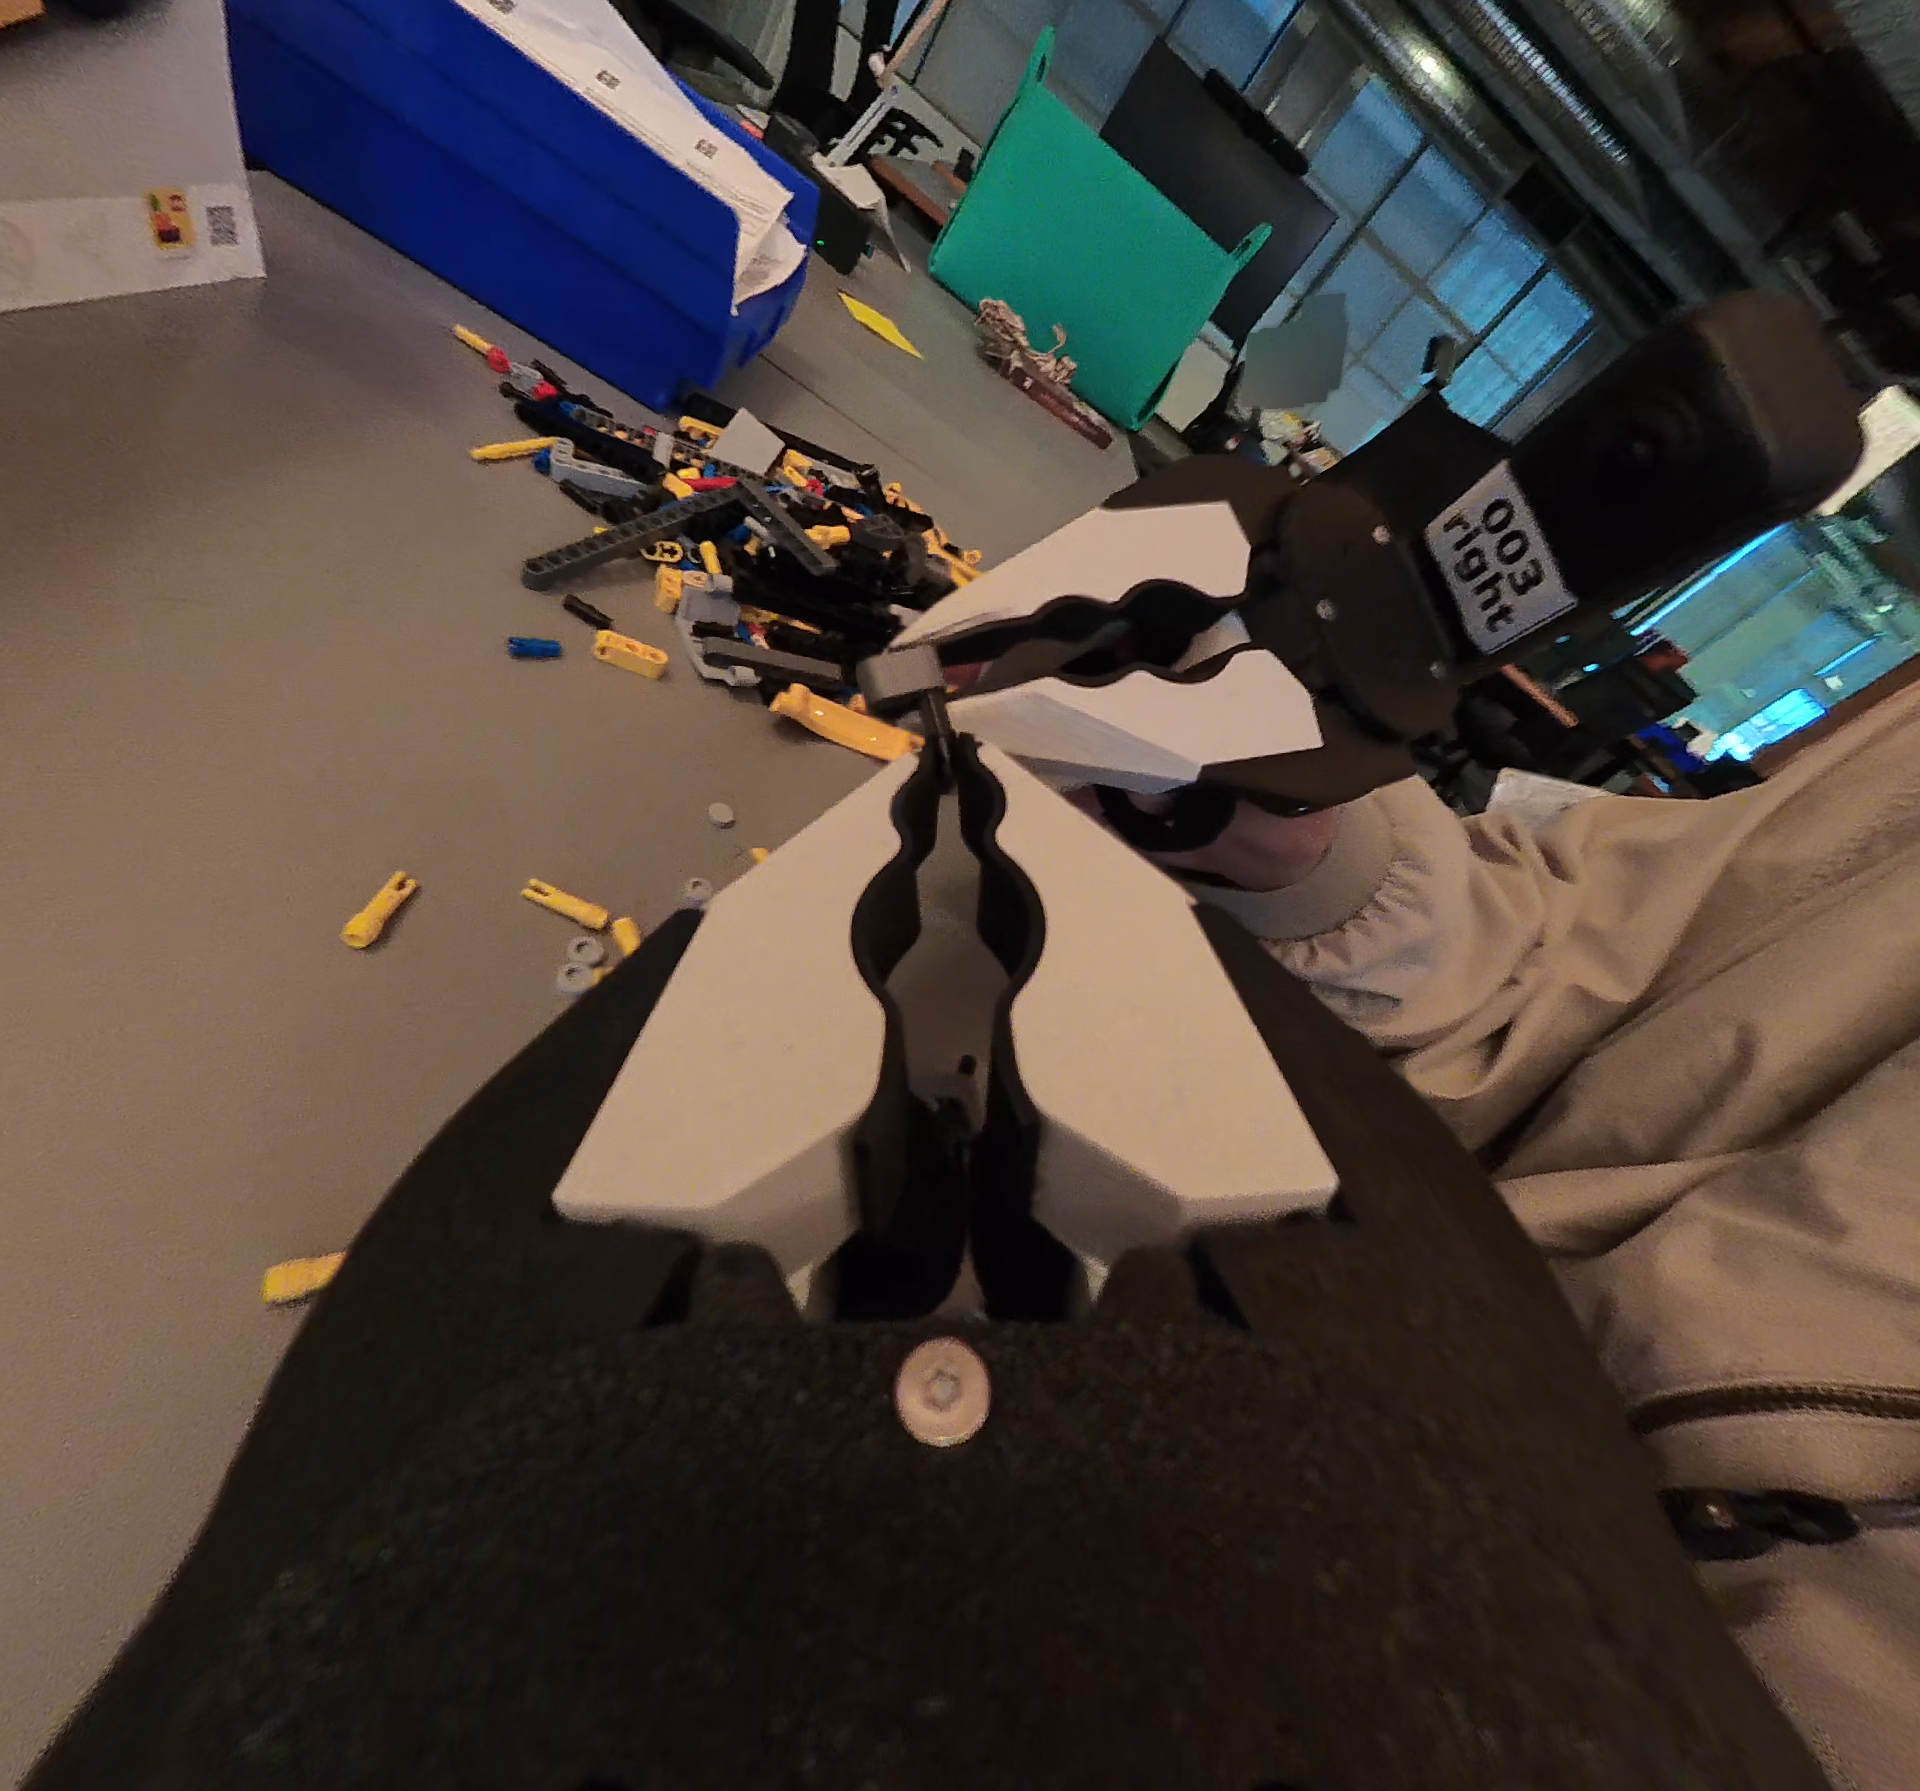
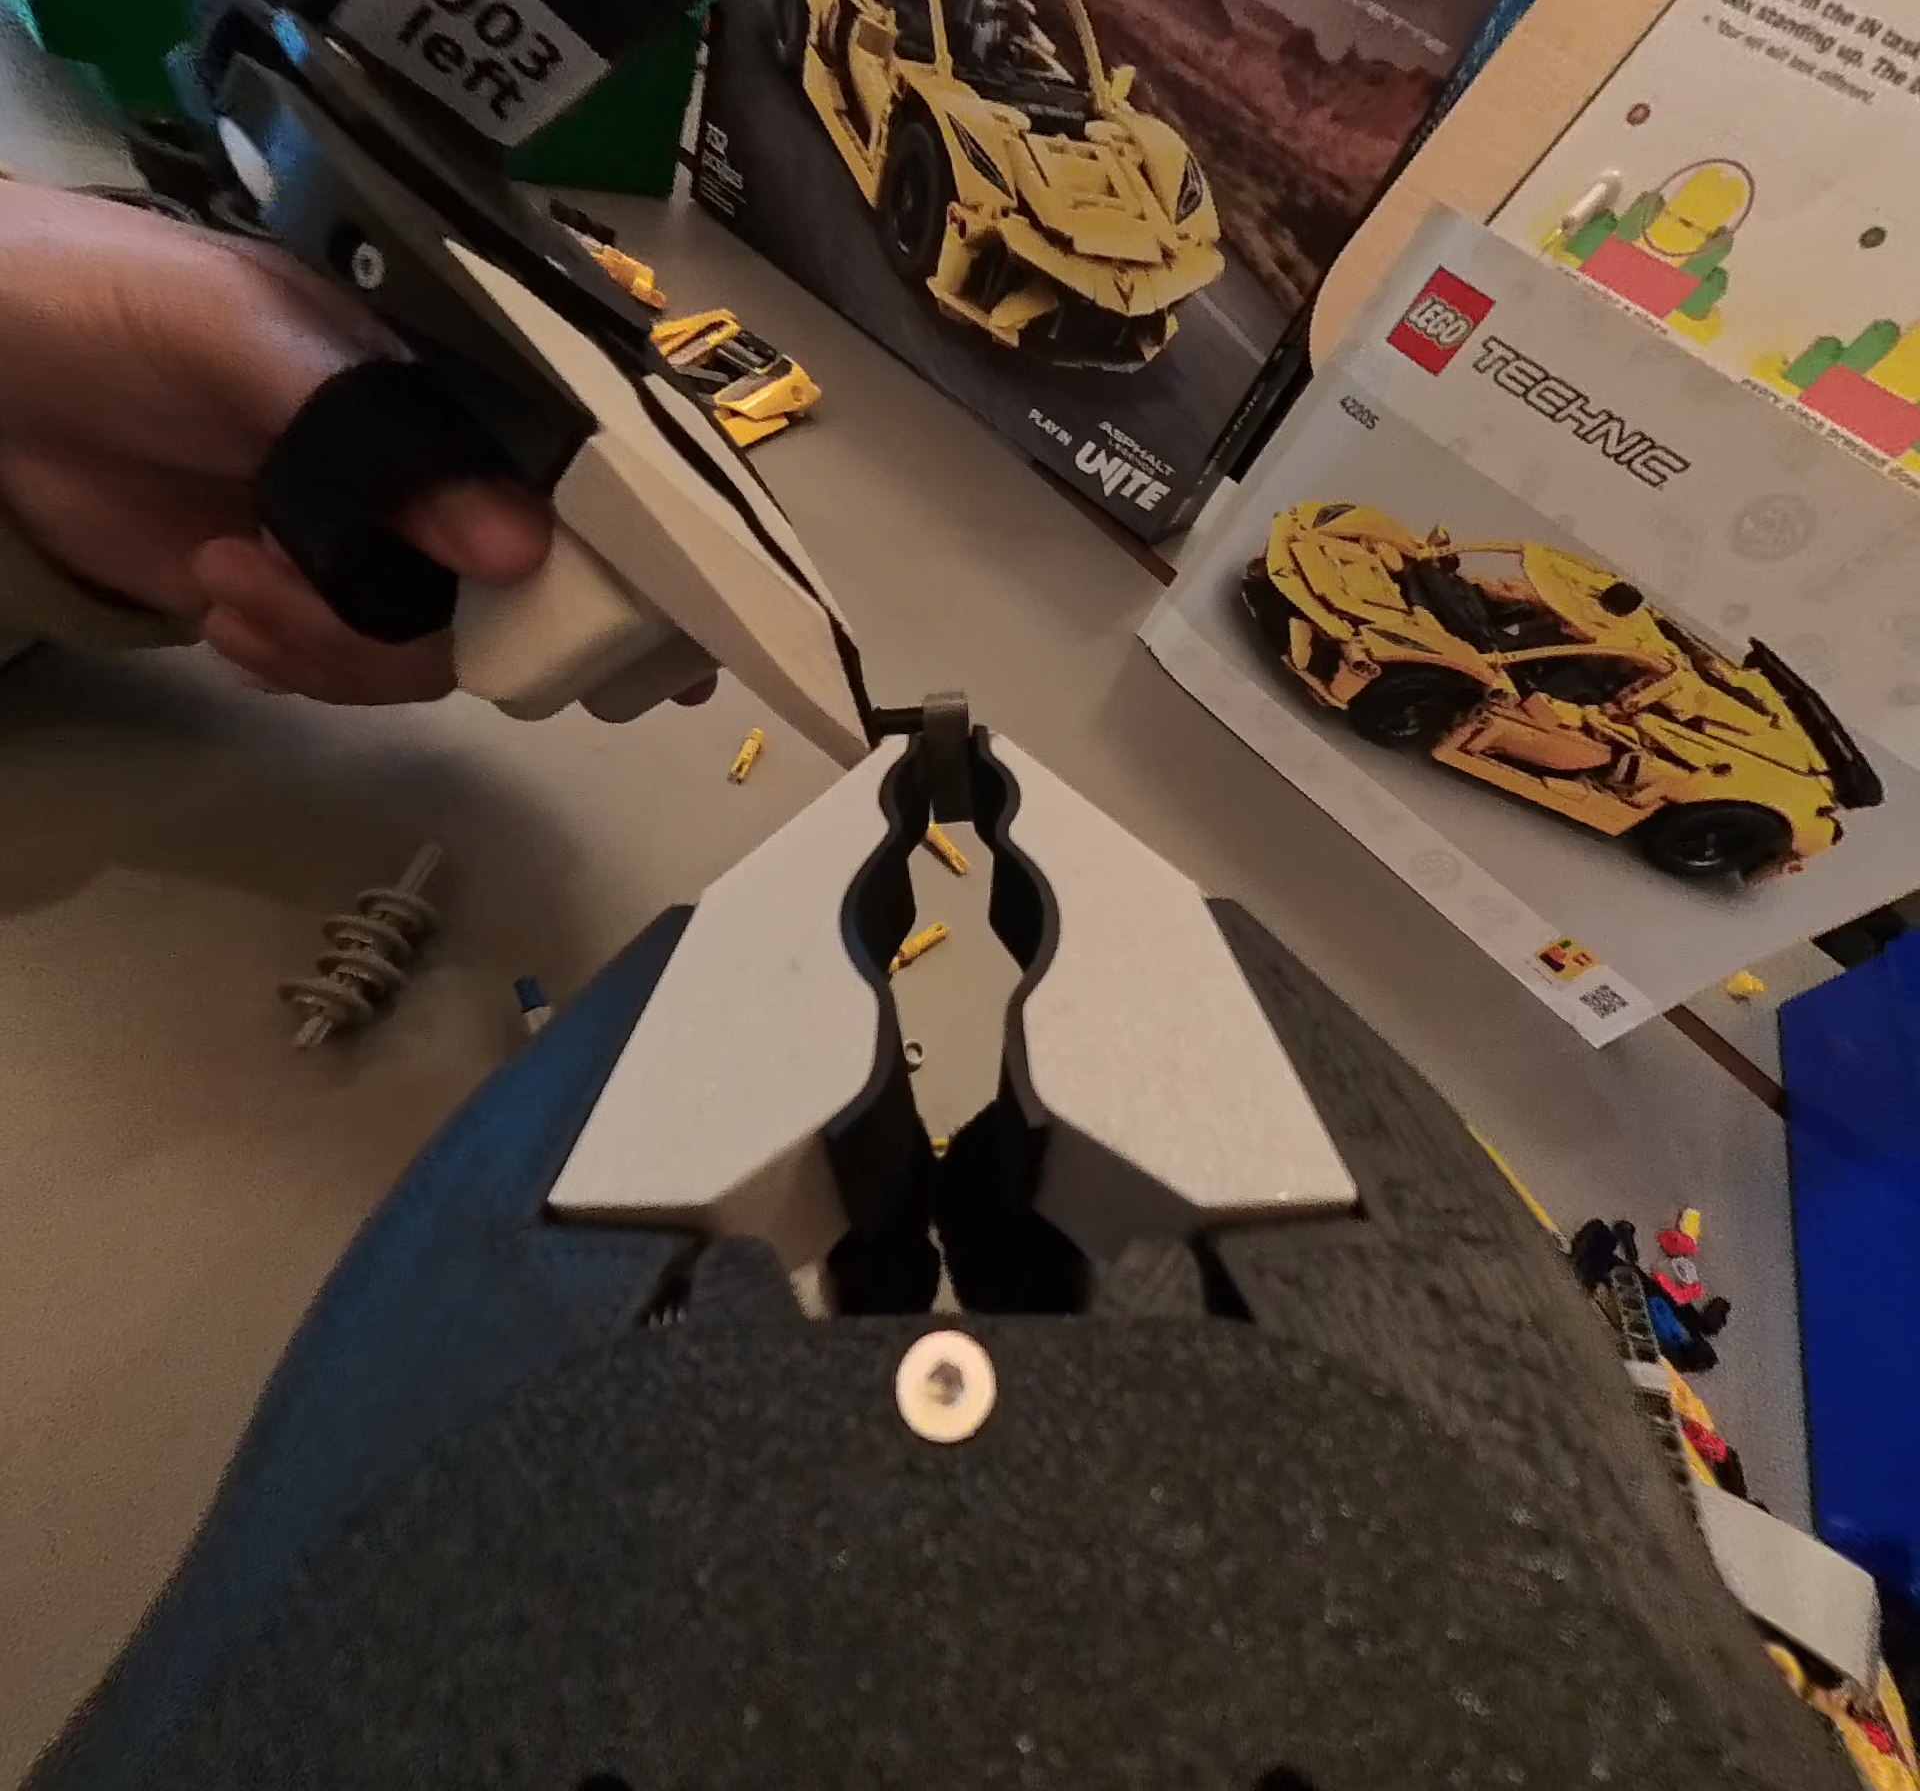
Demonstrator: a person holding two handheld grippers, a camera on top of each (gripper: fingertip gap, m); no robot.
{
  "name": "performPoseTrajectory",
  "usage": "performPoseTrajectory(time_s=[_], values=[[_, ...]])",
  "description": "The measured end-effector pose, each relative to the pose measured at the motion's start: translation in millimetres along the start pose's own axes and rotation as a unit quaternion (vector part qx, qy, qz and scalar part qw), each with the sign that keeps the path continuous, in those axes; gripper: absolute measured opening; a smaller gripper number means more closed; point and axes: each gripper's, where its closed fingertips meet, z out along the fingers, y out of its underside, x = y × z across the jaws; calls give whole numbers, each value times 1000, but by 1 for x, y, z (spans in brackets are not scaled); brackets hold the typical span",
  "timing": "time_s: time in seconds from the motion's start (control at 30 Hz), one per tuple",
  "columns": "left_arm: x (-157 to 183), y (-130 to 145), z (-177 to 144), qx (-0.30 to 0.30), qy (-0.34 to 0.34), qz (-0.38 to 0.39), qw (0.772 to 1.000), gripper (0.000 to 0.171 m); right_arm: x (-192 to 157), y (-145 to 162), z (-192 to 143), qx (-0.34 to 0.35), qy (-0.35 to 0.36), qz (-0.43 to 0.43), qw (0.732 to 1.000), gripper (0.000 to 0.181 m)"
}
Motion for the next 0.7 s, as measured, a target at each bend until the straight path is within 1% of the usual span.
performPoseTrajectory(time_s=[0.03, 0.07, 0.1, 0.13, 0.17, 0.2, 0.23, 0.3, 0.33, 0.37, 0.4, 0.43, 0.47, 0.53, 0.6, 0.7], values=[[2, 3, 0, -12, 5, 11, 1000, 3, 7, 1, 0, -4, 18, 5, 1000, 7], [7, 10, 1, -33, 14, 27, 999, 3, 42, 9, -8, -21, 110, 22, 994, 7], [9, 14, 2, -44, 7, 49, 998, 3, 70, 13, -19, -18, 144, 50, 988, 7], [12, 11, 3, -36, -2, 66, 997, 3, 87, 14, -29, 9, 128, 122, 984, 7], [19, 4, 4, -17, 6, 77, 997, 3, 96, 14, -37, 31, 99, 174, 979, 7], [27, -1, 3, -3, 20, 91, 996, 3, 99, 18, -40, 39, 74, 190, 978, 7], [29, 0, 3, -6, 22, 105, 994, 3, 100, 28, -40, 26, 58, 207, 976, 7], [17, 13, 6, -43, -7, 119, 992, 3, 99, 43, -37, 4, 28, 241, 970, 7], [11, 19, 8, -58, -20, 124, 990, 3, 101, 56, -35, -30, 25, 255, 966, 7], [6, 23, 10, -68, -31, 129, 989, 3, 106, 74, -36, -75, 34, 255, 963, 7], [2, 26, 12, -73, -42, 133, 988, 3, 116, 95, -40, -130, 58, 244, 959, 7], [-1, 28, 14, -78, -52, 138, 986, 4, 133, 113, -49, -168, 108, 223, 954, 7], [-5, 30, 15, -84, -64, 146, 984, 4, 148, 125, -58, -183, 157, 207, 948, 7], [-15, 35, 16, -101, -95, 165, 977, 4, 164, 132, -73, -191, 196, 202, 941, 7], [-23, 39, 16, -114, -118, 178, 970, 4, 176, 130, -84, -185, 220, 201, 936, 10], [-22, 41, 18, -118, -118, 188, 968, 4, 188, 138, -97, -197, 240, 210, 927, 15]])
